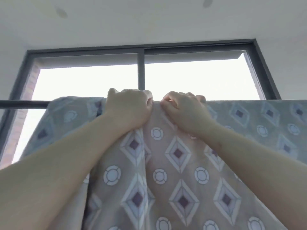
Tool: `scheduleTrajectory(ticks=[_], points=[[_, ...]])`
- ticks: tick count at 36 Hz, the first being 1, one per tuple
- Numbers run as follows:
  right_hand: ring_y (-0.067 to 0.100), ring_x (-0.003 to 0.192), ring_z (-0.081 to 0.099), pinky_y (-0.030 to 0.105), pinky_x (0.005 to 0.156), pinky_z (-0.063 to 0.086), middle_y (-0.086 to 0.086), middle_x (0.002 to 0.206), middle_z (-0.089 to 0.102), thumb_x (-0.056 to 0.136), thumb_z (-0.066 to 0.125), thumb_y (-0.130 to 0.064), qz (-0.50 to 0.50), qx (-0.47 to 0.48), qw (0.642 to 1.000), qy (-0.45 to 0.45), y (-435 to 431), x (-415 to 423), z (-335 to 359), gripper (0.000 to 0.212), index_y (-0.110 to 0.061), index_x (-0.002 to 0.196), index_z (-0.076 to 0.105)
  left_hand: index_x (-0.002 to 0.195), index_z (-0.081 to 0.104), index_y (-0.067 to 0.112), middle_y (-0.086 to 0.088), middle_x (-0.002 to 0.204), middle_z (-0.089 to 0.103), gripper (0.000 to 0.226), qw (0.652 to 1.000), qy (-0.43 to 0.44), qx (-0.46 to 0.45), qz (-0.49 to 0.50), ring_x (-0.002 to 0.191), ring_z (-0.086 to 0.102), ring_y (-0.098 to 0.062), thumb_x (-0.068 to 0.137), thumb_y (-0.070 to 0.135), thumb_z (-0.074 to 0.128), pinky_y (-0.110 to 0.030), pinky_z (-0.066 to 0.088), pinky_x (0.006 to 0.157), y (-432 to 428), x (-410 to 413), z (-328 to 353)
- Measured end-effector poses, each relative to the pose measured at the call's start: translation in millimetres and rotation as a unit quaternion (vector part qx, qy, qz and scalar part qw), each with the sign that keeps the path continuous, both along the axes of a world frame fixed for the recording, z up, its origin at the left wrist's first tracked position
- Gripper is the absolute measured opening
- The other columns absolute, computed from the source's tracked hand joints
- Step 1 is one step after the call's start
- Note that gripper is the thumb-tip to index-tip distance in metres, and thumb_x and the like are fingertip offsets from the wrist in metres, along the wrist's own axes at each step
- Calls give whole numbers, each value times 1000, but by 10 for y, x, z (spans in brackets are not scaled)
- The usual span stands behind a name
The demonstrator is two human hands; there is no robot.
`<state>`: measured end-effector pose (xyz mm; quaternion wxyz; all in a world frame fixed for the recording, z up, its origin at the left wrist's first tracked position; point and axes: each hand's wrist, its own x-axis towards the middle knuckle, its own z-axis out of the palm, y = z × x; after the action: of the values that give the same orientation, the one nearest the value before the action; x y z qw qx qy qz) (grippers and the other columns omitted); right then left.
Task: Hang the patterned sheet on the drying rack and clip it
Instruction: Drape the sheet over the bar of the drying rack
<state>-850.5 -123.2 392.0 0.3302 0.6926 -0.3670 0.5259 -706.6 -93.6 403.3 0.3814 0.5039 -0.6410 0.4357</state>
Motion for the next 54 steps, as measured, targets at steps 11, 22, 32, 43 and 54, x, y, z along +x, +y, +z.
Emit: scheduleTrajectory(ticks=[11, 22, 32, 43, 54], points=[[18, 99, 46, 30, 79, 13, -5, 95, 61, 97, 31, -40, 29, 2, 999, 21, 14, 182, 15, 24, -25, 94, 49, 113, 52, 28, 8, 105, 59, 29, 996, 67, 22, -45, 109, 50, -19, 98, 39, 30, -38, 22, 97, 122, 326, -93], [13, 88, 38, 24, 79, 14, -11, 73, 55, 97, 36, -26, 93, 21, 995, -37, 47, 61, 8, 19, -22, 89, 53, 93, 63, 21, 8, 88, 69, 22, 982, 109, -82, -133, 90, 58, -15, 96, 29, 43, -34, 25, 93, 65, 278, -116], [20, 81, 48, 27, 79, 15, -5, 65, 50, 97, 33, -23, 25, 8, 996, -84, 40, 207, 27, 24, -21, 74, 41, 92, 56, 14, -2, 83, 60, 16, 986, 102, -79, -103, 81, 52, -23, 94, 12, 41, -30, 32, 76, 48, 425, 18], [29, 110, 40, 37, 79, 31, 15, 91, 57, 94, 31, -10, -52, 62, 973, -218, 101, -64, 46, 17, -7, 95, 48, 100, 55, 2, -17, 95, 60, 18, 988, 142, -59, -24, 80, 48, -30, 91, 10, 40, -35, 36, 69, 129, 1010, 132], [19, 86, 57, 41, 91, 43, -5, 84, 65, 95, 40, -23, 31, 79, 994, -75, 69, 497, 16, 28, -33, 71, 51, 112, 59, 26, 4, 113, 64, 27, 990, 58, 54, -116, 100, 54, -18, 96, 29, 38, -38, 35, 99, 5, 688, 112]])
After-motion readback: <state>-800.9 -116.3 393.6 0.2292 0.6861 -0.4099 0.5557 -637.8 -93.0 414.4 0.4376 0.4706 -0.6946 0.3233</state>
